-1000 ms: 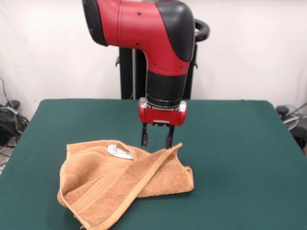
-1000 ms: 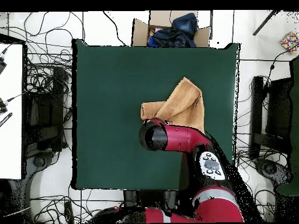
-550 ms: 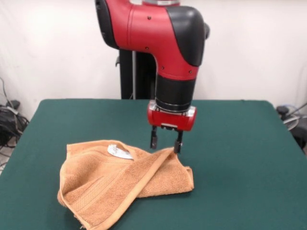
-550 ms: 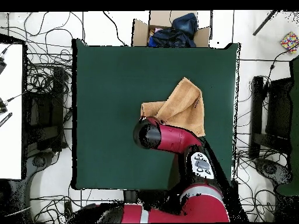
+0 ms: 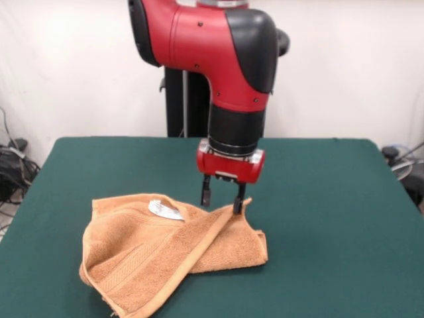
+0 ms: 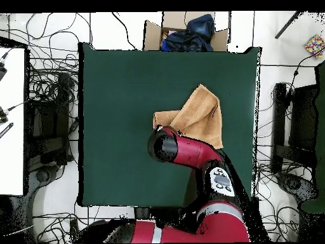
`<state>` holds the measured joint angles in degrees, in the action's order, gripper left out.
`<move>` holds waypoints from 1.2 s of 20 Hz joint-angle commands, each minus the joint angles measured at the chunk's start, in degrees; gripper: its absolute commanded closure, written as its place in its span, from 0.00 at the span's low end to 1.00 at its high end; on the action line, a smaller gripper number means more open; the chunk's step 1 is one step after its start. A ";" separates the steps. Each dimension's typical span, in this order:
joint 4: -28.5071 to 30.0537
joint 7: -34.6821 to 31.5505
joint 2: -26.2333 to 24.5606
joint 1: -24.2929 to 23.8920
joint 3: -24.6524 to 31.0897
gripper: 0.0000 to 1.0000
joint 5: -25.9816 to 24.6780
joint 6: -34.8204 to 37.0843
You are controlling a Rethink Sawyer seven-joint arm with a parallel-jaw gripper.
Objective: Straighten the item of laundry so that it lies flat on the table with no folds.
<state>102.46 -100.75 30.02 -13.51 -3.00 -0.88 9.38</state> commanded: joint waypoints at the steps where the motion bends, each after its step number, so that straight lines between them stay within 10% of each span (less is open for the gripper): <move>1: 2.00 -13.01 -5.97 -0.19 -0.59 0.00 1.92 -5.05; 24: 6.90 -11.23 -7.11 -0.83 1.18 0.00 1.86 -11.19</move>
<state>105.49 -100.75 24.12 -15.16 -4.18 -0.83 -4.89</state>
